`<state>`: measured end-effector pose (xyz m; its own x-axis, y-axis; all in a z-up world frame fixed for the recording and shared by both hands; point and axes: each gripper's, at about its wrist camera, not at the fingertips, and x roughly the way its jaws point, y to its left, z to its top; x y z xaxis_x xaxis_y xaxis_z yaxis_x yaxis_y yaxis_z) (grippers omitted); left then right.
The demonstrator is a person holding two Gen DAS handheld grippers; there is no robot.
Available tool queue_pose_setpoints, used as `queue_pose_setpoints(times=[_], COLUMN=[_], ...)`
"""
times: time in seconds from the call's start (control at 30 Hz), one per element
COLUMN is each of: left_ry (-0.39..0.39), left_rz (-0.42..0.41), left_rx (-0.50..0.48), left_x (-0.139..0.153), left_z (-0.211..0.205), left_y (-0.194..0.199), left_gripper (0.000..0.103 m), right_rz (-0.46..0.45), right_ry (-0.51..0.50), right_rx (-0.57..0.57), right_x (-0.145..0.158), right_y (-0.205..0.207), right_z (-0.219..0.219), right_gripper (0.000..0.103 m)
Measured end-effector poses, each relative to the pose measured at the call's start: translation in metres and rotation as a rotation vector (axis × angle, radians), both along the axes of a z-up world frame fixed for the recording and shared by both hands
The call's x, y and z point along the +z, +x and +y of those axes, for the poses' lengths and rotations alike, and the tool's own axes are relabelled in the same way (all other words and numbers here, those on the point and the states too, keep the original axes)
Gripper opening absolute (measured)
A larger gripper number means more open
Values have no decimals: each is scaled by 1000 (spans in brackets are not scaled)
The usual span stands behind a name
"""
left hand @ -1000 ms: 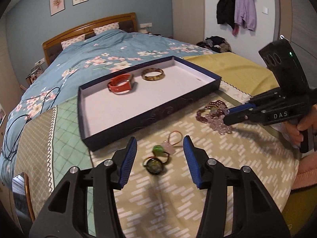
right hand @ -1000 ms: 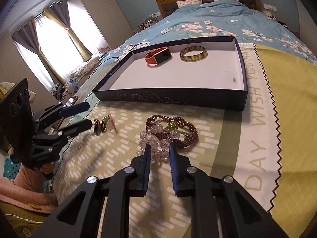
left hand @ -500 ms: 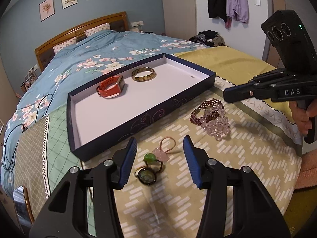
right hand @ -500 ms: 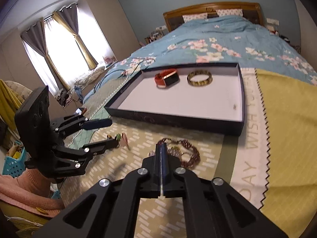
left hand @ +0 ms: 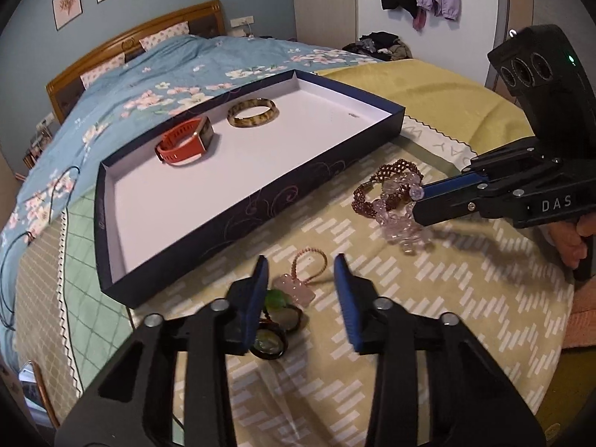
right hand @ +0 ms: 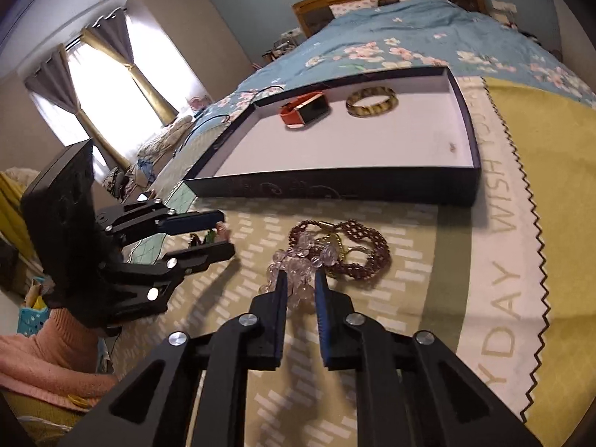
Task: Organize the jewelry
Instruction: 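Grasp the clear crystal bracelet with the right tool while the left tool grasps the pink pendant, then lower the crystal bracelet and pink pendant into the tray and open both tools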
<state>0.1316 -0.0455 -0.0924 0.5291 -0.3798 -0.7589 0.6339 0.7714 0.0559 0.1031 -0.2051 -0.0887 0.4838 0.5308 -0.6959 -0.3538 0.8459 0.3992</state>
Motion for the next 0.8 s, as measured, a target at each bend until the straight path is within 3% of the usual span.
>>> queue_pose_setpoints(times=[0.1,0.33,0.63,0.8], left_ry=[-22,-77,-209,-225], left_rz=[14,1,-27,-52], left_rx=[6,18,53,77], left_x=[0,12,43,55], left_z=[3,10,28,31], left_y=[0,-6,-12,-16], left_gripper=[16,15,15,15], right_rz=[-36,-113,-195,-230], right_ry=[3,9,22,23], right_rx=[2,21,22,25], right_x=[8,31,60,73], right_y=[-3,-3,1,6], right_z=[-1,-1,-4,-4], right_gripper=[7,7,7,7])
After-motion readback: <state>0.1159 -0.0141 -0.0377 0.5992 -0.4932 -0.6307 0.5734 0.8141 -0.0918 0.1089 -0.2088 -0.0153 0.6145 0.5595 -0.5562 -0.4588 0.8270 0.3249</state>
